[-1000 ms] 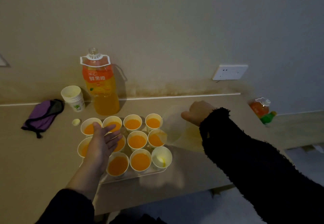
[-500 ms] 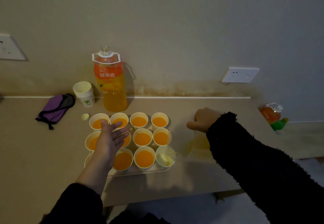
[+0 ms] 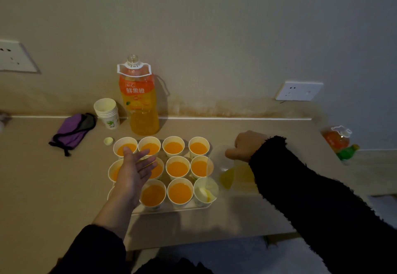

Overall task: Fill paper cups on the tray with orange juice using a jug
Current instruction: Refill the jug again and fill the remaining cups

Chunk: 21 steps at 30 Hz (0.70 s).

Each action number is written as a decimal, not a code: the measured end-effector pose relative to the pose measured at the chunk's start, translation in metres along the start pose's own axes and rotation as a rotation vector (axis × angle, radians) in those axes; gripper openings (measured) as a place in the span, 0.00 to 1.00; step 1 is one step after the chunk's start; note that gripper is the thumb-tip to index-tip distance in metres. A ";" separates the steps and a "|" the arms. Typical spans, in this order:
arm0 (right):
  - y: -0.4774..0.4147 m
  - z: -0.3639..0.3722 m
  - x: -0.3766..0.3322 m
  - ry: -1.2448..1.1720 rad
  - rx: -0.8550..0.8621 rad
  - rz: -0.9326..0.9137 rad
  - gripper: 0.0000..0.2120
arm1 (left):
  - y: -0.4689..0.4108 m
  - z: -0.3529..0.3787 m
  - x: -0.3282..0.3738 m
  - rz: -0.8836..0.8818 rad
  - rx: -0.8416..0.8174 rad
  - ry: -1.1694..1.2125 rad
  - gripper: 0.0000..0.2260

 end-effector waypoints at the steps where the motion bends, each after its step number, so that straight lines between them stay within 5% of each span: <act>1: 0.000 0.000 -0.001 0.003 -0.002 0.005 0.24 | 0.000 0.000 0.000 0.001 0.002 -0.003 0.29; 21: -0.002 0.000 -0.007 0.061 -0.008 0.044 0.23 | -0.002 0.002 0.005 -0.008 0.001 -0.010 0.30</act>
Point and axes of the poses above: each hand's wrist, its own y-axis away from the middle knuckle, its own z-axis out of the palm, x = y × z, the point moved 2 cm from there along -y, towards the middle knuckle, and after that the axes turned 2 degrees about x, right-handed, at the moved point
